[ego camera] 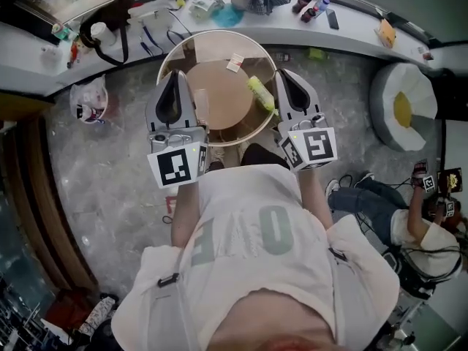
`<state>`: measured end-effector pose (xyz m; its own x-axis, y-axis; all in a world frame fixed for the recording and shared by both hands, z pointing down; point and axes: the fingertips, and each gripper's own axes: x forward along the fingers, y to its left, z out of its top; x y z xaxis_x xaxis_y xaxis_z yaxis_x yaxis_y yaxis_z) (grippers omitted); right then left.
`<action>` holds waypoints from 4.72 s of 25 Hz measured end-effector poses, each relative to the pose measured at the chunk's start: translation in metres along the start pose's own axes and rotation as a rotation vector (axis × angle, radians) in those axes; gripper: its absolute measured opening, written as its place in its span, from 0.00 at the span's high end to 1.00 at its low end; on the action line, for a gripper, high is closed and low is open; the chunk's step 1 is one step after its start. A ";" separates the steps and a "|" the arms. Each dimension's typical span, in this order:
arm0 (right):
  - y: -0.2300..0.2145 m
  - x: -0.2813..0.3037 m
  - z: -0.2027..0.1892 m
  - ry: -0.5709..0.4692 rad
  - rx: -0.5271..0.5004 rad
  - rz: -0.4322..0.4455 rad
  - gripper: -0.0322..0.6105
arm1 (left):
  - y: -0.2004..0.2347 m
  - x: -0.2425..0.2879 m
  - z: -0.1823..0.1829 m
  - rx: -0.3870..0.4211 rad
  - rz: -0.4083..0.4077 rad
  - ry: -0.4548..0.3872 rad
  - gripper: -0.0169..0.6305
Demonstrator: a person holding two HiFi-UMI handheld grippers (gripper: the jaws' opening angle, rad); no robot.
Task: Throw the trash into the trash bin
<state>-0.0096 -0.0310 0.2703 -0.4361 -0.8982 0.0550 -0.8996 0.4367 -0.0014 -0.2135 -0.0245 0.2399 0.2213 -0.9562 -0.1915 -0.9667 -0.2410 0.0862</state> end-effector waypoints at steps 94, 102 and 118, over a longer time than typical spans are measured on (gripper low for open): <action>-0.271 -0.013 -0.299 0.556 0.212 -0.101 0.71 | -0.257 0.164 -0.221 0.024 -0.276 0.254 0.95; -0.297 -0.046 -0.507 0.870 0.215 -0.058 0.71 | -0.291 0.151 -0.344 -0.081 -0.226 0.339 0.95; -0.282 -0.091 -0.660 1.191 0.190 -0.043 0.71 | -0.276 0.115 -0.443 -0.107 -0.146 0.461 0.95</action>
<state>0.2982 -0.0395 0.9244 -0.2008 -0.2583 0.9450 -0.9455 0.3034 -0.1179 0.1361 -0.1417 0.6276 0.4106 -0.8793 0.2415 -0.9081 -0.3705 0.1949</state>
